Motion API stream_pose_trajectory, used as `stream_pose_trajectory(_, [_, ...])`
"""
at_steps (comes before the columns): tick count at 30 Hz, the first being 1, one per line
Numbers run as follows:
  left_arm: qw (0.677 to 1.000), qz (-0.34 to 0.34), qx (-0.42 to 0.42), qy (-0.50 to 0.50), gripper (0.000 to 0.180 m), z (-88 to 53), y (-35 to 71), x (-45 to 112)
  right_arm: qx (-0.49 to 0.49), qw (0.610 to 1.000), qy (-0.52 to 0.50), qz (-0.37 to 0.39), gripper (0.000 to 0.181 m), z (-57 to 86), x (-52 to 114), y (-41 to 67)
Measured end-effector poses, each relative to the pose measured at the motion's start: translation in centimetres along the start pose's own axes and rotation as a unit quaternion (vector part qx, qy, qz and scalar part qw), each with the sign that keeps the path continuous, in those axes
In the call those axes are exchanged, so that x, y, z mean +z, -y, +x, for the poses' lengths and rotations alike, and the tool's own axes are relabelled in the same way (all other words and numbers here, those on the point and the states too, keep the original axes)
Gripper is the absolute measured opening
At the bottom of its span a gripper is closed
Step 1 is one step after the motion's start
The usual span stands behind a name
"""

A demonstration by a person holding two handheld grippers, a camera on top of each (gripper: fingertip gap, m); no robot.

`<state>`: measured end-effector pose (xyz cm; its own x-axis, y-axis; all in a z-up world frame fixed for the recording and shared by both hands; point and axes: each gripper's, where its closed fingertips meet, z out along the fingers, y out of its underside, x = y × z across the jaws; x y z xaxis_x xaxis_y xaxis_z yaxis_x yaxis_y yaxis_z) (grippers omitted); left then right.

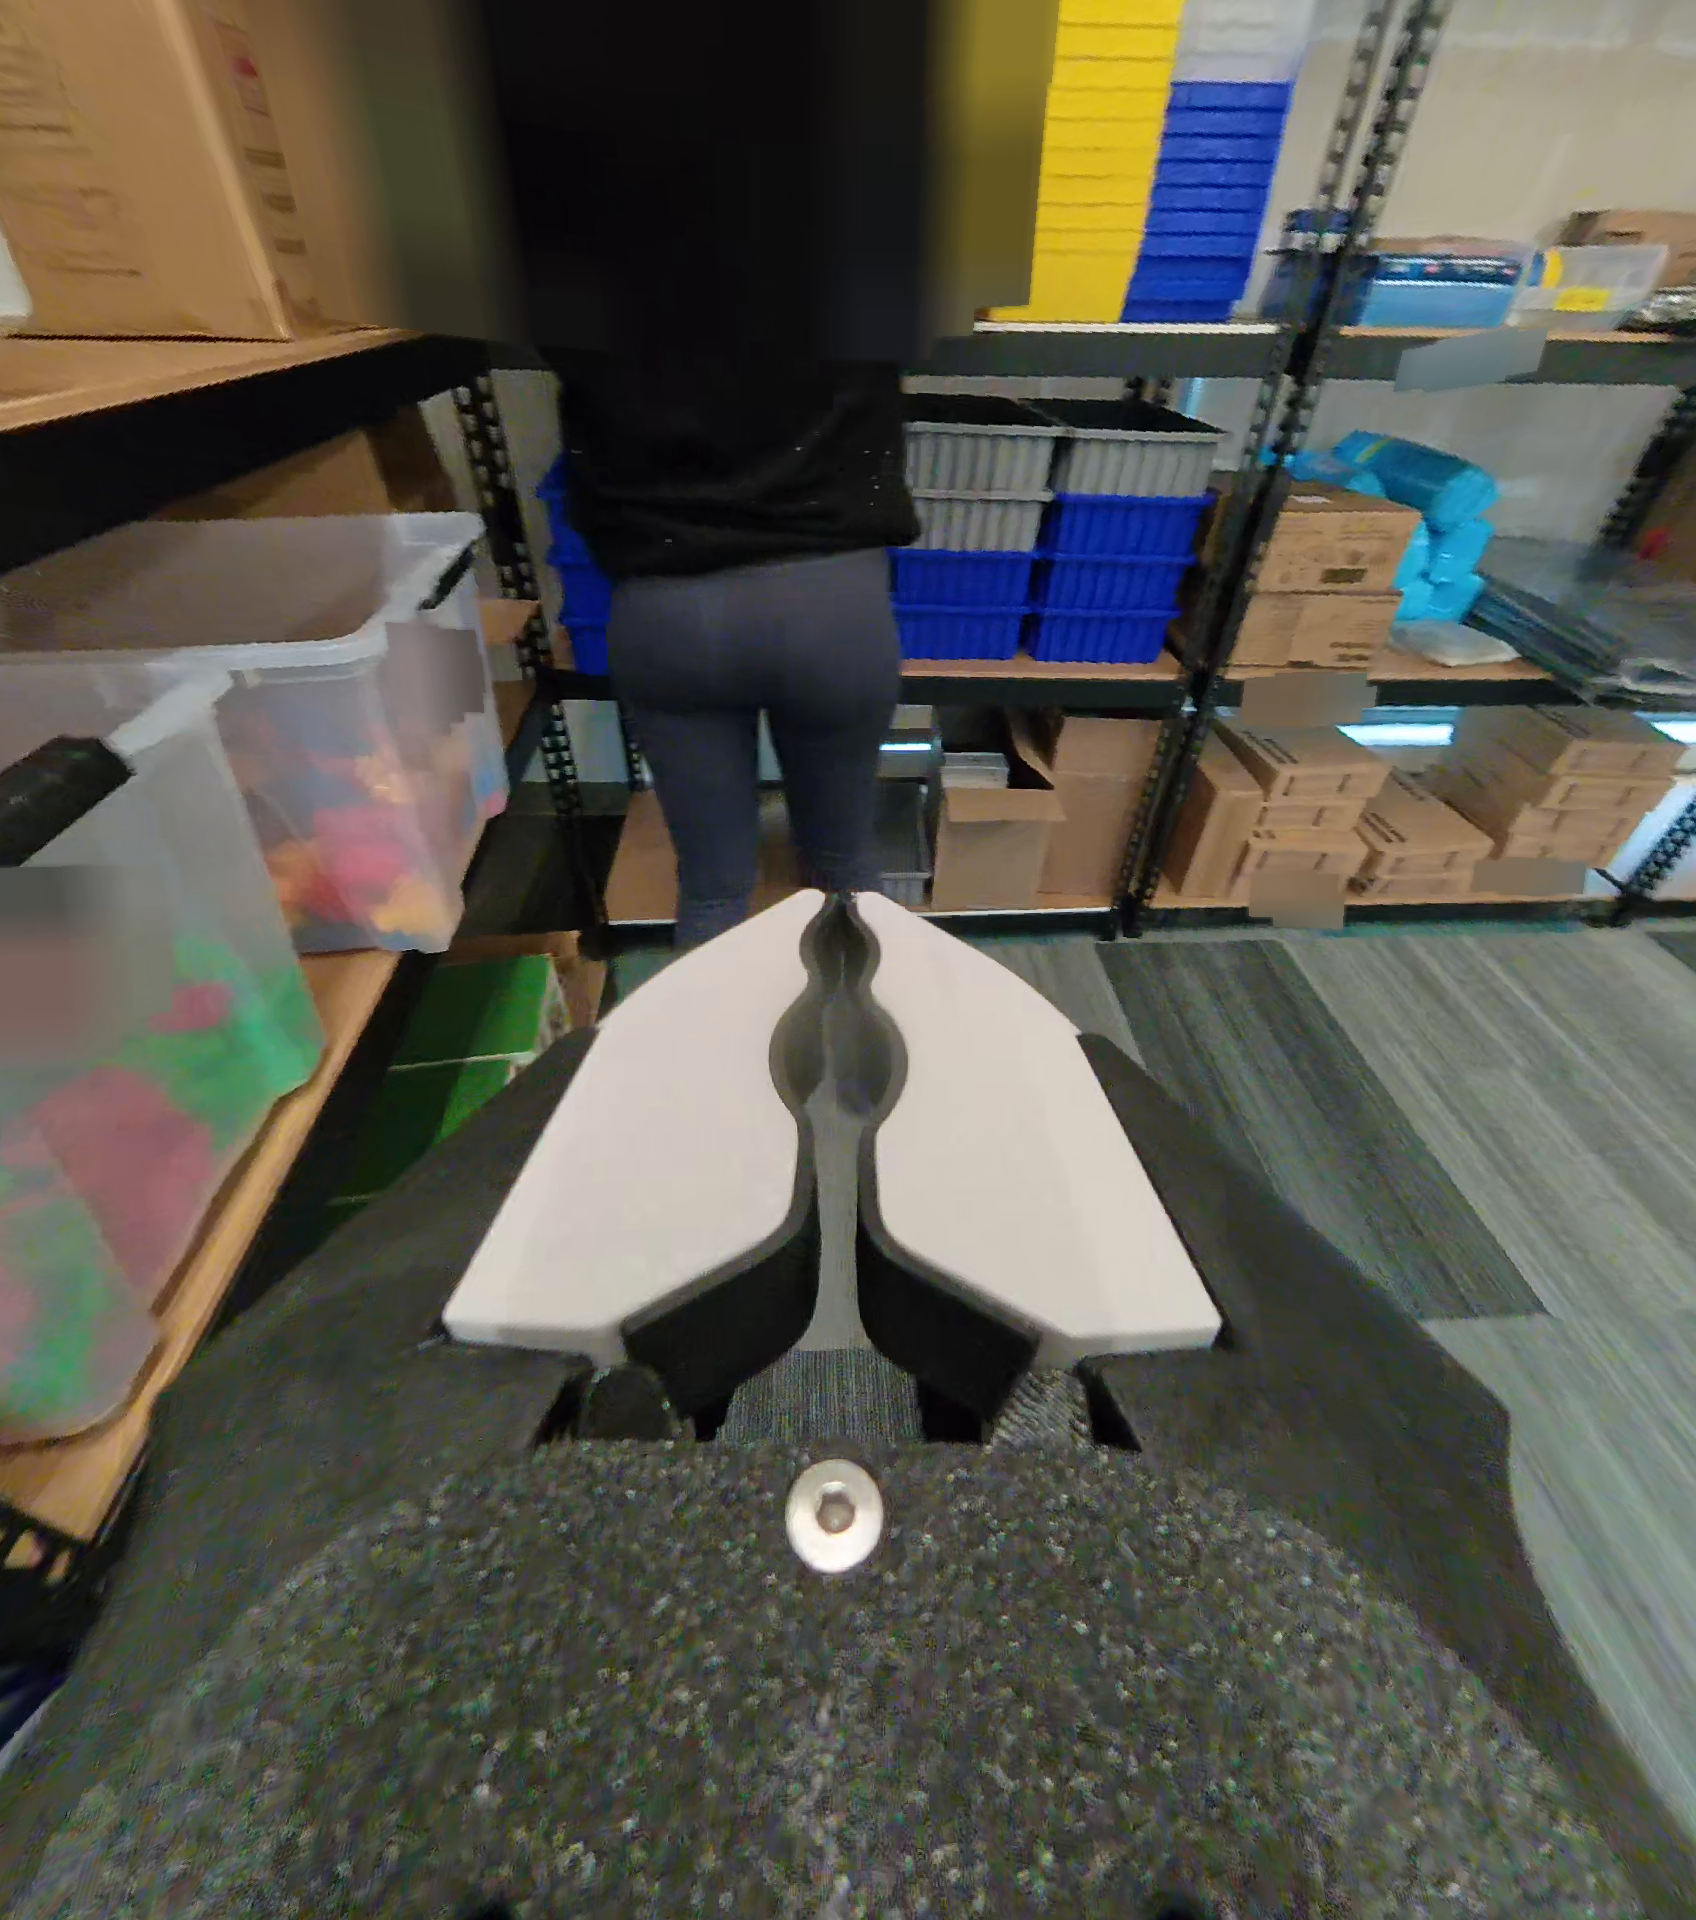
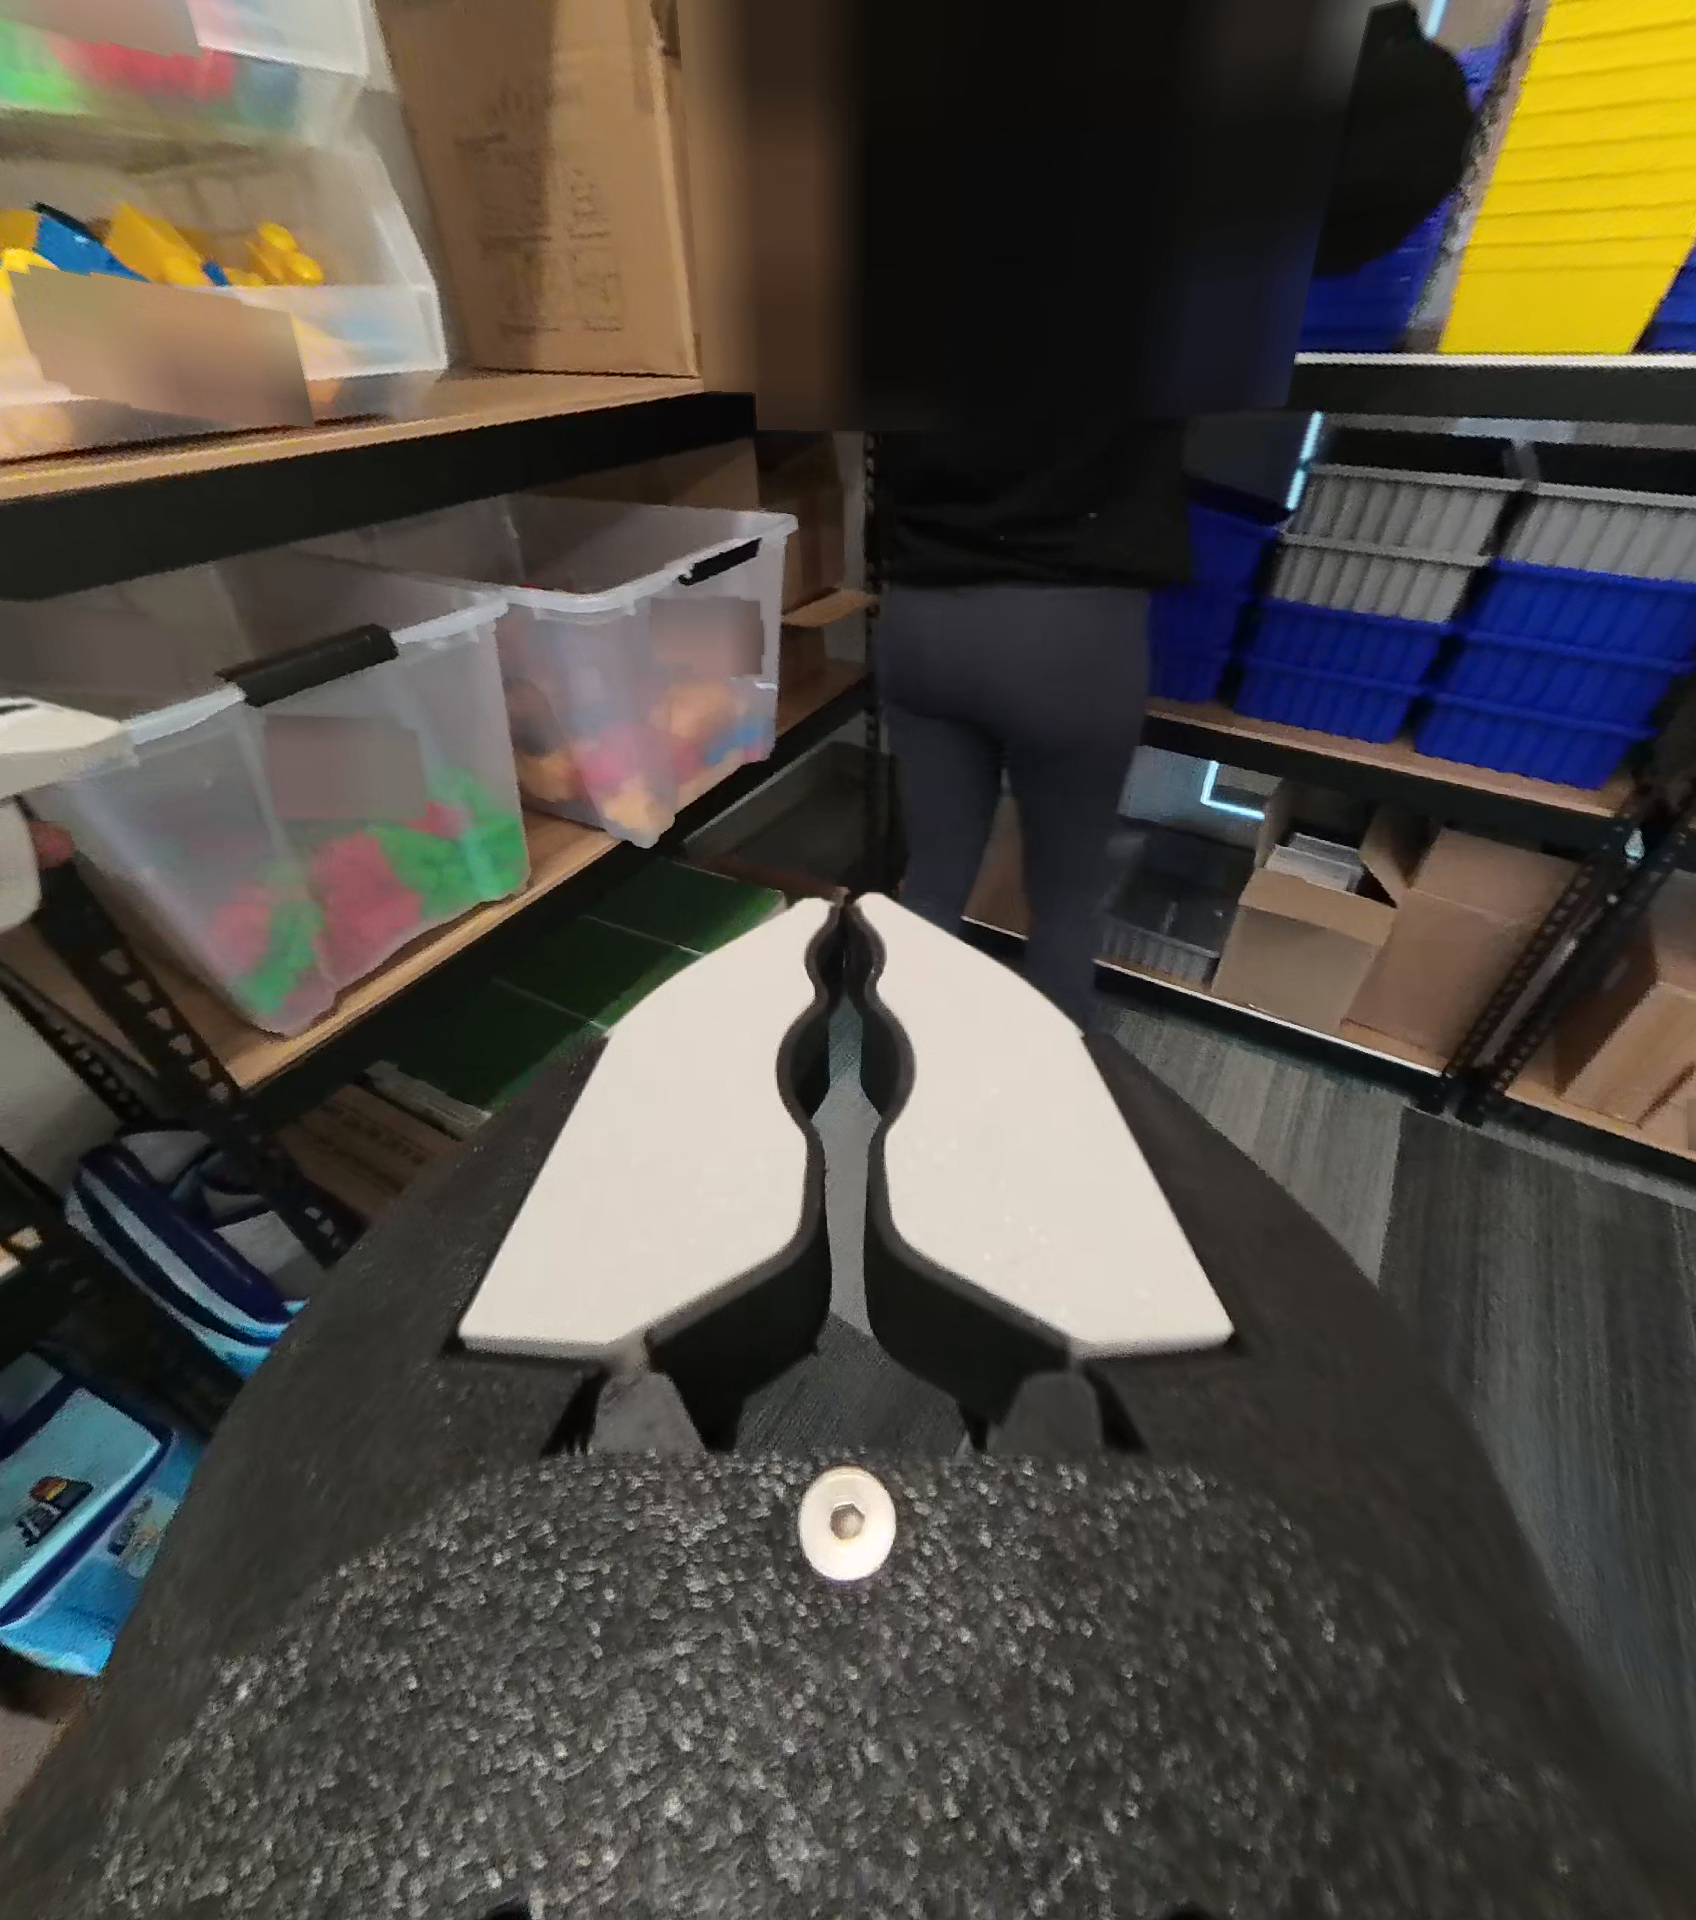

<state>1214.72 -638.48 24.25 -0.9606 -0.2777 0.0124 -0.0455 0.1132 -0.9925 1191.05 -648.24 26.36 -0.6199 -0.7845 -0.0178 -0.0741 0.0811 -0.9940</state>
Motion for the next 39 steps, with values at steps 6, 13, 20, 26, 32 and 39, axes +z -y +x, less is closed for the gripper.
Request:
stream_pose_trajectory(6, [0.999,0.017,0.010,-0.029,0.000,3.0,1.7,2.0,0.009,0.999,-0.042,-0.005,0.000,3.4,-3.1,-1.0])
stream_pose_trajectory(13, [0.998,0.011,0.019,-0.061,0.000,6.8,1.8,3.1,0.019,0.998,-0.066,0.013,0.000,6.0,-4.5,-0.6])
stream_pose_trajectory(20, [0.997,0.011,0.026,-0.078,0.000,8.9,2.2,4.3,0.023,0.997,-0.070,0.019,0.000,7.7,-4.3,-0.6])
stream_pose_trajectory(26, [0.996,-0.005,0.036,-0.087,0.000,11.2,1.0,7.4,0.023,0.997,-0.074,0.018,0.000,11.3,-4.5,-1.1])
stream_pose_trajectory(32, [0.998,0.005,0.016,-0.060,0.000,15.7,2.1,12.1,0.012,0.998,-0.069,0.004,0.000,19.4,-4.3,-1.1])
stream_pose_trajectory(39, [0.995,-0.008,0.029,-0.091,0.000,21.9,2.5,17.0,0.012,0.994,-0.105,0.021,0.000,28.8,-4.1,1.1])
